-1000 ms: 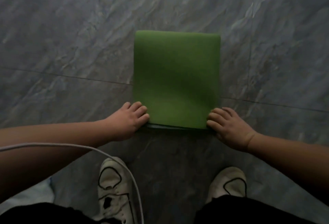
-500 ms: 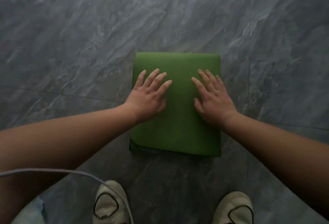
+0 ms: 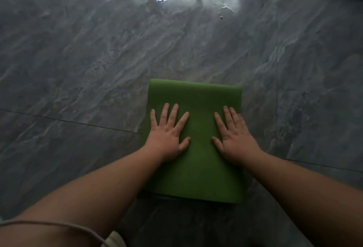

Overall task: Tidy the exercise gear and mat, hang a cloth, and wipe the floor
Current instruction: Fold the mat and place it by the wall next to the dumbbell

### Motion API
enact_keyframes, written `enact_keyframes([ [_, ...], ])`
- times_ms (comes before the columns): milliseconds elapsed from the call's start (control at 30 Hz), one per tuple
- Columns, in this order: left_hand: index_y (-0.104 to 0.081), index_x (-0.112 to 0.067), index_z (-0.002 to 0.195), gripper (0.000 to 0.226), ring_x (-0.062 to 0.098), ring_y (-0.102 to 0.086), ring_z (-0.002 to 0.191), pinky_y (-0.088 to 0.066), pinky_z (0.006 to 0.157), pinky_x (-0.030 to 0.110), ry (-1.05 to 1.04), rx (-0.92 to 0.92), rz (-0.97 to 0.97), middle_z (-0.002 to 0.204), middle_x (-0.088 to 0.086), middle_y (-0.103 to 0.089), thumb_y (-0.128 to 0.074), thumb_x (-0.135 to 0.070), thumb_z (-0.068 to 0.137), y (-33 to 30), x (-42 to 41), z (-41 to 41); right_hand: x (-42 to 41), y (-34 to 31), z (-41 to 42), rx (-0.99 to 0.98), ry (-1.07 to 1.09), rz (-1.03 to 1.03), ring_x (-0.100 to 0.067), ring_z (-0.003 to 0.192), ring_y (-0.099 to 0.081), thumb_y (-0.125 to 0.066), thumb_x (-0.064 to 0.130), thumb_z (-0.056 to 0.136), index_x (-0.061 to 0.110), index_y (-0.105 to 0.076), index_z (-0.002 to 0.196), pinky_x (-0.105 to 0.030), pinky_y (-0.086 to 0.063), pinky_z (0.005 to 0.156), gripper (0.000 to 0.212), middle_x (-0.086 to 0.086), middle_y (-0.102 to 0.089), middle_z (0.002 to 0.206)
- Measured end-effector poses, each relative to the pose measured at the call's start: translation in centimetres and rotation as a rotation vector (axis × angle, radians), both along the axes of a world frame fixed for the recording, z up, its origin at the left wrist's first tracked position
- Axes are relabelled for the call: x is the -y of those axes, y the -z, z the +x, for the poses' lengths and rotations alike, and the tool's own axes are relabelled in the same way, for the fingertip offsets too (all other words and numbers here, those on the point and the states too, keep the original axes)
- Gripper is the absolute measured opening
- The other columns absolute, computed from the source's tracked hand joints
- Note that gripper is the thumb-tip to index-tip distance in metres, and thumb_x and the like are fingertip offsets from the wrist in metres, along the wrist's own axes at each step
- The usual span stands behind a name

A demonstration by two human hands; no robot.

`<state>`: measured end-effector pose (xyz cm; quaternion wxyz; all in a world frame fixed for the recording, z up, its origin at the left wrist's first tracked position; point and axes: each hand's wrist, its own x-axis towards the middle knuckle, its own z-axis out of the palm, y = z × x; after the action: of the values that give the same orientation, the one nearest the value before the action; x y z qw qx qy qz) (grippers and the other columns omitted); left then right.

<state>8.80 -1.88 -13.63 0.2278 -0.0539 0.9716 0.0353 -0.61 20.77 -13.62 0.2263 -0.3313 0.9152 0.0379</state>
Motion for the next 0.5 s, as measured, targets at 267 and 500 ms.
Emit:
enact_keyframes([
  [267,0.014,-0.044,0.152,0.108,0.029,-0.011,0.148,-0.03,0.109,0.062,-0.21,0.084,0.074,0.165,-0.006,0.016,-0.058,-0.074,0.077,-3.4,3.4,-6.0,2.8,-3.2,-5.3,0.135,0.128,0.066,-0.032,0.151,0.001,-0.062,0.075,0.074,0.035,0.021,0.153,-0.051,-0.01,0.12,0.121,-0.007,0.026,0.162],
  [500,-0.011,-0.034,0.156,0.102,0.028,-0.006,0.152,-0.002,0.12,0.059,-0.147,0.05,0.007,0.165,0.005,-0.011,-0.06,-0.075,0.076,-3.2,3.3,-8.6,4.0,-3.4,-6.9,0.068,0.076,0.193,-0.028,0.152,0.009,-0.059,0.085,0.067,0.033,0.013,0.156,-0.048,-0.003,0.123,0.125,-0.009,0.012,0.165],
])
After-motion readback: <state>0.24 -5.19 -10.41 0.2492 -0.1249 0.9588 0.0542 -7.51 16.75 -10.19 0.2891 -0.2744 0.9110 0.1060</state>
